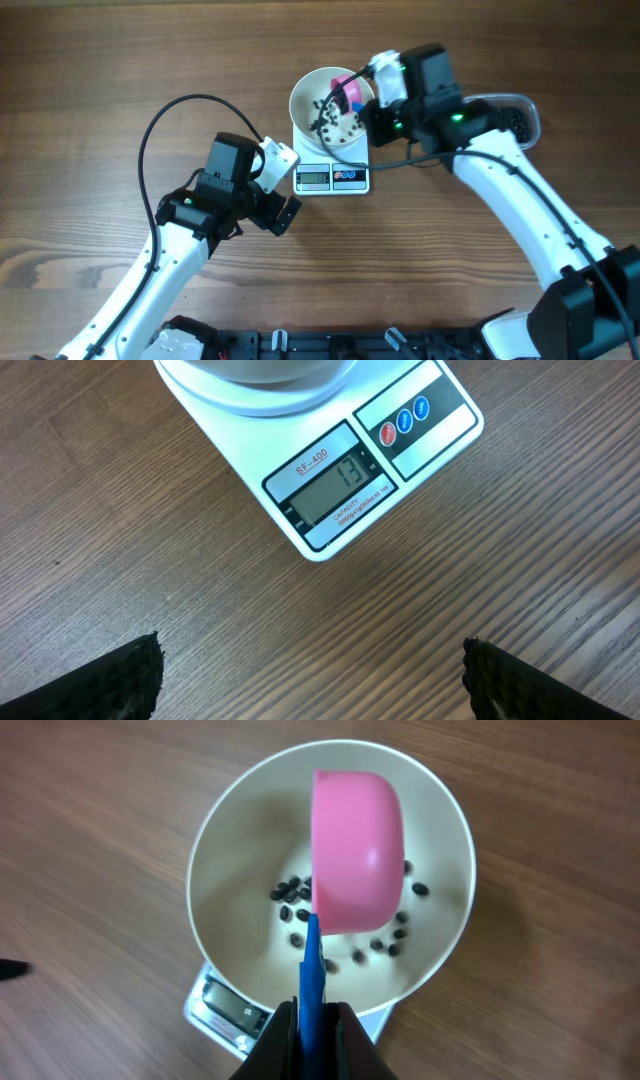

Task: Scoop item into bowl and weigh 150g on scale
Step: 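Carry the filled scoop over the white bowl and tip beans in, then return the pink scoop to the bean tub and scoop beans, right gripper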

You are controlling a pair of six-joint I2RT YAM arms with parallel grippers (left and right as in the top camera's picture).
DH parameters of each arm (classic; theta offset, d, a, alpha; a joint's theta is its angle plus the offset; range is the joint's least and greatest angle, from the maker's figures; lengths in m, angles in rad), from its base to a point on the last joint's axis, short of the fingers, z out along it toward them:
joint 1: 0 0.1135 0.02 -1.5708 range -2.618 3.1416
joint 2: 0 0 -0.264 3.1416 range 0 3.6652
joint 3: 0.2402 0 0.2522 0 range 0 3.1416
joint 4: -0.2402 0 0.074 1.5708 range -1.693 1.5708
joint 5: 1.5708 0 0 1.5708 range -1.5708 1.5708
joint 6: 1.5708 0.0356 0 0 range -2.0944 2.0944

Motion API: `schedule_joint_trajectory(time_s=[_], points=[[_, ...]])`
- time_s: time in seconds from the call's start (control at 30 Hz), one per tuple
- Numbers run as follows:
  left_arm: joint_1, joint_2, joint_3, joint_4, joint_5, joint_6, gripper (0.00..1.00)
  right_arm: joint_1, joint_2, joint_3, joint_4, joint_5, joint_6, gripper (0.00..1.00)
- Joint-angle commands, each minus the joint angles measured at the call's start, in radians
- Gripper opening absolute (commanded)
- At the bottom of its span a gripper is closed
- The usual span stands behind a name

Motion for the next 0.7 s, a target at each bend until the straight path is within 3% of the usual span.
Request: schedule_joint_trajectory(time_s=[0.0,0.17,0.3,0.53,0.67], points=[[0.006,0.006,-0.005,0.000,-0.002,0.005,1.00,0.093,-0.030,0.026,0.009,0.259,-0.103,0.04],[0.006,0.006,-0.005,0.000,-0.002,0.005,1.00,0.228,-0.030,0.026,0.014,0.598,-0.235,0.04],[0.006,0.006,-0.005,0.000,-0.002,0.005,1.00,0.253,-0.030,0.026,0.020,0.628,-0.272,0.04],[0.006,0.006,-0.005,0.000,-0.002,0.005,1.00,0.193,-0.114,0.026,0.063,0.397,-0.209,0.04],[0.006,0.006,-0.005,0.000,-0.002,0.005,1.00,-0.019,-0.286,0.026,0.003,0.181,-0.157,0.04]])
